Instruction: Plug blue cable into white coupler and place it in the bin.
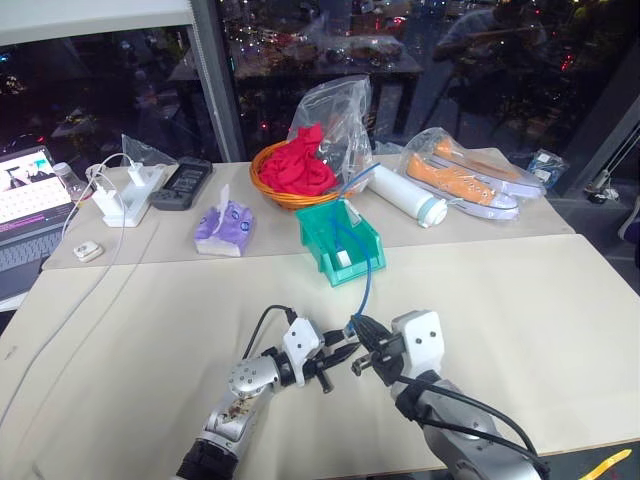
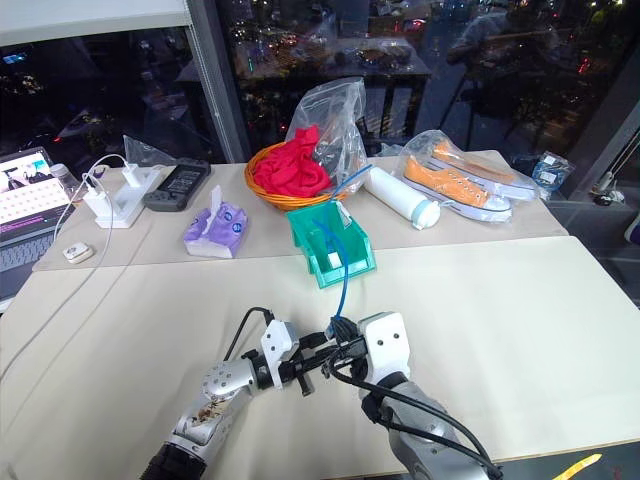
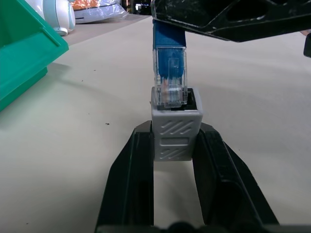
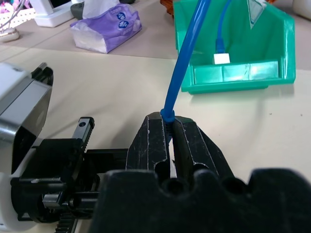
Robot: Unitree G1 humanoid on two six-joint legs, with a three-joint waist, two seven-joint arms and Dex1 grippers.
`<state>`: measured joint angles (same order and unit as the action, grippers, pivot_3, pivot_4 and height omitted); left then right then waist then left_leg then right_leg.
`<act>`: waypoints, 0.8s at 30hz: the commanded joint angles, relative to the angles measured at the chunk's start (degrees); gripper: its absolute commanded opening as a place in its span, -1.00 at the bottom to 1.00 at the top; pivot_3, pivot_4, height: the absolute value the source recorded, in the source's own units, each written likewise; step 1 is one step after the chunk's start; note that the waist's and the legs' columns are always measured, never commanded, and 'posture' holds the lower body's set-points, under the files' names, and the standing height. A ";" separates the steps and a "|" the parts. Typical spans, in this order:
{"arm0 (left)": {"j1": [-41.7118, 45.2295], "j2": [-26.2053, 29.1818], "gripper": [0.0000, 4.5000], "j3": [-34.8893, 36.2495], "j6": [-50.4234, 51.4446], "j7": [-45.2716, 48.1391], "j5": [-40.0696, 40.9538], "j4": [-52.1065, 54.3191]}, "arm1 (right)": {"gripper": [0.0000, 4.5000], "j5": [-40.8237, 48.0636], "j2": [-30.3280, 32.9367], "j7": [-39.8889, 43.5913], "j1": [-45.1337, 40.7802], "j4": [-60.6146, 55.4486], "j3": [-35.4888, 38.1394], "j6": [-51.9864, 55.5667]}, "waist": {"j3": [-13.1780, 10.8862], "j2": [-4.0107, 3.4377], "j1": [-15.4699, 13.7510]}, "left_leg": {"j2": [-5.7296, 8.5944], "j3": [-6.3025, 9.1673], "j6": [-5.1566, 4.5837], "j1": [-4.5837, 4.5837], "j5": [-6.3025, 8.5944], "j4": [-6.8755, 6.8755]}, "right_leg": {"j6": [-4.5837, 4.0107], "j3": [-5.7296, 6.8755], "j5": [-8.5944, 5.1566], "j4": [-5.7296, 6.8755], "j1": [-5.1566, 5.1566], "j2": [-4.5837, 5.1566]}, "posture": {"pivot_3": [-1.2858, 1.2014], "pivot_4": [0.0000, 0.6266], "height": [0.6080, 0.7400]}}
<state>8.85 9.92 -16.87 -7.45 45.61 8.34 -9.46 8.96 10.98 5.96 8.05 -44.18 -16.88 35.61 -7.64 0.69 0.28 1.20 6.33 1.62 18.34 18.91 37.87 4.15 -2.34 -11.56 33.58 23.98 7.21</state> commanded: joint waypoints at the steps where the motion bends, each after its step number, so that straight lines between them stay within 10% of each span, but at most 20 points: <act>1: -1.76 0.08 -0.72 -2.16 2.07 0.40 -1.30 -2.30 | -1.00 -2.22 0.76 -0.52 1.03 0.24 0.10 -1.00 | 0.00 0.00 -0.02 | 0.00 0.00 0.00 0.00 0.00 0.00 | 0.00 0.00 0.00 0.00 0.00 0.00 | 0.03 -0.52 0.87; 24: -0.90 0.55 -0.72 -1.81 3.23 0.46 -1.39 -2.16 | -1.00 -14.32 3.33 -1.38 3.40 4.33 -7.29 -6.26 | 0.20 -0.03 0.05 | 0.00 -0.01 0.01 -0.13 -0.01 0.00 | -0.03 -0.01 0.01 0.07 -0.10 0.00 | 0.03 -0.52 0.87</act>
<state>9.39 10.38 -16.97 -6.23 45.62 7.82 -9.35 -3.82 14.08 4.78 9.99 -42.13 -22.96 29.23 -7.44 0.67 0.33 1.21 6.32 1.63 18.19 18.90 37.88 4.12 -2.35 -11.56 33.65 23.84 7.21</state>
